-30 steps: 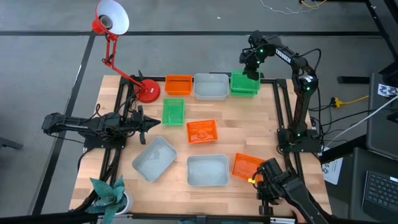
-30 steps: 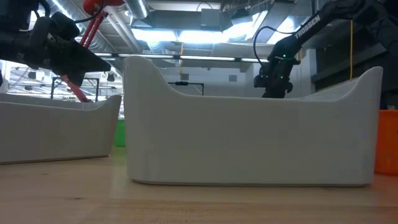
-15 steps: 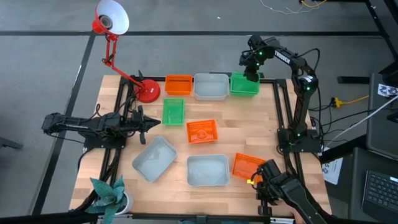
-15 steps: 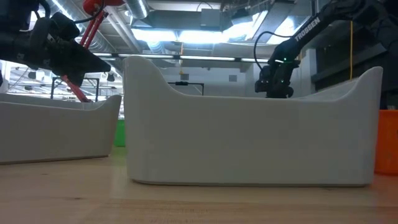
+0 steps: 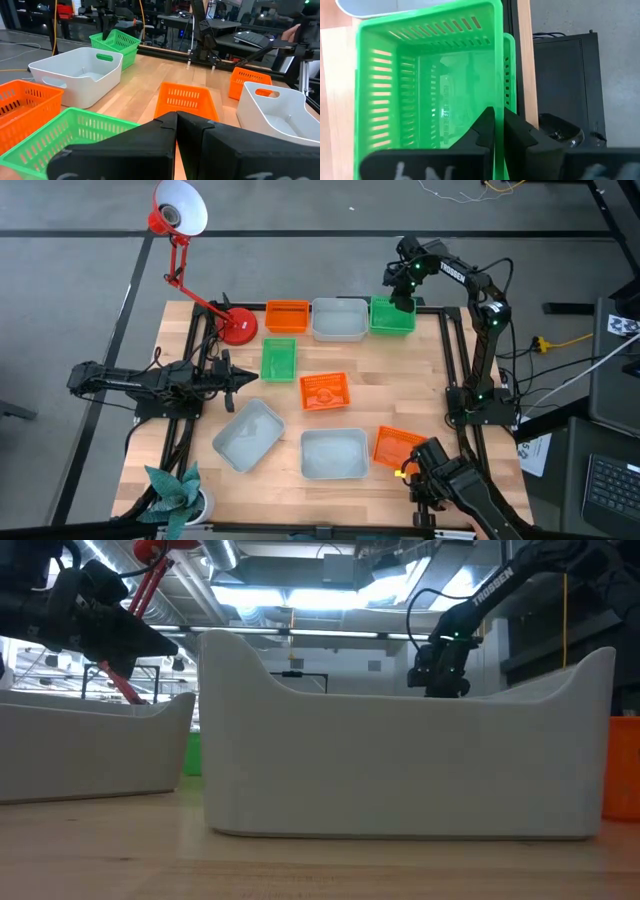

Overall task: Stack baskets by color
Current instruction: Stack the bottom green bin on the top green bin

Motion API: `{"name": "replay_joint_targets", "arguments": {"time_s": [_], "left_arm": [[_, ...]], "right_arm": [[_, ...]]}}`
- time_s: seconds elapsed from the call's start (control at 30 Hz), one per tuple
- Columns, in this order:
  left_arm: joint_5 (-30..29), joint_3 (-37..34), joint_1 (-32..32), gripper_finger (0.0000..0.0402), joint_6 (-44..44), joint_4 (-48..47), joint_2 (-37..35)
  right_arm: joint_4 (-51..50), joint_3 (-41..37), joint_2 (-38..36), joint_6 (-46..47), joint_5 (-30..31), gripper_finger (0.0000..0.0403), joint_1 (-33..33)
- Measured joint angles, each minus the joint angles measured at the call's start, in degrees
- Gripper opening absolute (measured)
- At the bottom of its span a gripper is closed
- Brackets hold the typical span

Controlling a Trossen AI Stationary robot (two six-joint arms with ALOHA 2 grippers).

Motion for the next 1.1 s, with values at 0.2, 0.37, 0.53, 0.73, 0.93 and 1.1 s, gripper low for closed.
{"name": "replay_joint_targets", "arguments": {"time_s": [0.2, 0.37, 0.53, 0.73, 0.93, 1.1], "left_arm": [[0.02, 0.00, 0.00, 0.0000, -0.02, 0.00, -0.01], [0.02, -0.01, 0.00, 0.0000, -0.02, 0.00, -0.01], [0.02, 0.00, 0.00, 0.0000, -0.02, 0.00, -0.01], [0.02, -0.02, 0.00, 0.0000, -0.02, 0.00, -0.01], [0.02, -0.02, 0.00, 0.0000, -0.02, 0.00, -0.01], [0.02, -0.02, 0.00, 0.0000, -0.02, 0.00, 0.01]], "right_arm": [[0.13, 0.00, 0.00, -0.17, -0.02, 0.0024, 0.22], [0.13, 0.00, 0.00, -0.17, 0.00, 0.0024, 0.22], [0.13, 0.00, 0.00, -0.18, 0.01, 0.0024, 0.22], [0.12, 0.01, -0.02, -0.25, 0.54, 0.0024, 0.20], [0.39, 0.02, -0.02, 0.66, 7.08, 0.0024, 0.17], [0.41, 0.02, -0.04, 1.22, 7.14, 0.0024, 0.17]]}}
